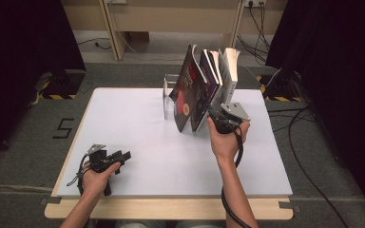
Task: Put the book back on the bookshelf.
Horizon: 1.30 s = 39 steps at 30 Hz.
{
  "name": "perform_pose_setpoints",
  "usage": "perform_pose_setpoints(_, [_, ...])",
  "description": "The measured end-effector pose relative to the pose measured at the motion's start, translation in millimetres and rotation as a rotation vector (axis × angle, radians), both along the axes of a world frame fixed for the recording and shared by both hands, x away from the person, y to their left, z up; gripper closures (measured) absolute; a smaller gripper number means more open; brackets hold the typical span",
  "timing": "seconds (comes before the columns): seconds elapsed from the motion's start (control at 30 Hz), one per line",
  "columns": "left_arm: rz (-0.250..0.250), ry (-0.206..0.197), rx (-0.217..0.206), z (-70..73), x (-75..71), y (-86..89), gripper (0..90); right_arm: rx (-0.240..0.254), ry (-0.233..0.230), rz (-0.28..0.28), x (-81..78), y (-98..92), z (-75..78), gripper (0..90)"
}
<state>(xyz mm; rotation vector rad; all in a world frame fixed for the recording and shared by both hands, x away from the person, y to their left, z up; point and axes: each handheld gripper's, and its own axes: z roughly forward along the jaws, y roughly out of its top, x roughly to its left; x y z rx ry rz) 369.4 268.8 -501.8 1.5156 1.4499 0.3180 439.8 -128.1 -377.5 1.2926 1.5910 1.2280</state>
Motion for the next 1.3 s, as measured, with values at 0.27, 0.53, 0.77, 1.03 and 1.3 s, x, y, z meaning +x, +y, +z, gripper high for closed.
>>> perform_pose_setpoints(0.27, [0.003, -0.001, -0.001, 0.5, -0.2, 0.9, 49.8, -0.006, 0.011, 0.014, -4.8, -1.4, -4.4, 51.7])
perform_pose_setpoints(0.53, [0.004, -0.001, 0.004, 0.3, -0.4, 0.9, 49.5, -0.016, 0.047, 0.032, -11.8, -5.9, -16.8, 51.7])
perform_pose_setpoints(0.77, [0.007, 0.0, 0.003, 0.6, -0.7, 1.6, 49.1, -0.058, 0.072, 0.04, -17.0, -11.0, -22.2, 51.8])
perform_pose_setpoints(1.03, [0.009, -0.002, 0.006, 0.7, -1.2, 1.8, 48.8, -0.039, 0.104, 0.048, -25.6, -21.0, -33.3, 51.8])
perform_pose_setpoints(1.3, [0.008, -0.003, 0.012, 0.6, -1.7, 2.4, 48.5, -0.017, 0.138, 0.054, -34.9, -31.0, -46.4, 51.9])
